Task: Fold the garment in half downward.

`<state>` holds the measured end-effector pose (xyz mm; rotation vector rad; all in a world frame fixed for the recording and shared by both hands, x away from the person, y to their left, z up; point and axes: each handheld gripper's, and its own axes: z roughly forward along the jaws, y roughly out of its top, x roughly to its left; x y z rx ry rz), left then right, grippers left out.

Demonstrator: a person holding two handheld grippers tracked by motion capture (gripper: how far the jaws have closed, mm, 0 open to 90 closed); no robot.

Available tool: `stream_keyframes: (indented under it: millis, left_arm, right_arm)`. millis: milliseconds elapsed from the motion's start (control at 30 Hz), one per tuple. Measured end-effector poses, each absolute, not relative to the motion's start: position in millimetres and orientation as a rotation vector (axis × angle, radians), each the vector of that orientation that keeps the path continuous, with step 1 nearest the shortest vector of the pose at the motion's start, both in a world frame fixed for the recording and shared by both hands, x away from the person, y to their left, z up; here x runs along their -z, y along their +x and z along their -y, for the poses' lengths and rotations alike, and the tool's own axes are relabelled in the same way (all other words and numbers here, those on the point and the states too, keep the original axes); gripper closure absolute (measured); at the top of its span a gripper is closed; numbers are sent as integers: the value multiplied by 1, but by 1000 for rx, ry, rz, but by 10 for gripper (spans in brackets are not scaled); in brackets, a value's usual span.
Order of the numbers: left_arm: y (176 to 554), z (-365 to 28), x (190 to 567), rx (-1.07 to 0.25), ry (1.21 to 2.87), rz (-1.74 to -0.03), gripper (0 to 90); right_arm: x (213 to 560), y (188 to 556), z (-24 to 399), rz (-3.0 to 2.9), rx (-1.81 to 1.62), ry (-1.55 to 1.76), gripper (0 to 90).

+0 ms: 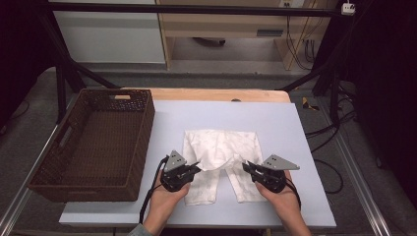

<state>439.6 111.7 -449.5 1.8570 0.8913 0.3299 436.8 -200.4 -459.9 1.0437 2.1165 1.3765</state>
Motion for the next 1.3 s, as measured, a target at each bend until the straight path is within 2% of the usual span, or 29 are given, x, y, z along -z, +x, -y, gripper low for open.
stream_keyframes:
  millis: [1300]
  left_arm:
    - [414,-111,463,-311,1933,-852,873]
  right_arm:
    - [469,406,212,-2201,-1332,1055,862]
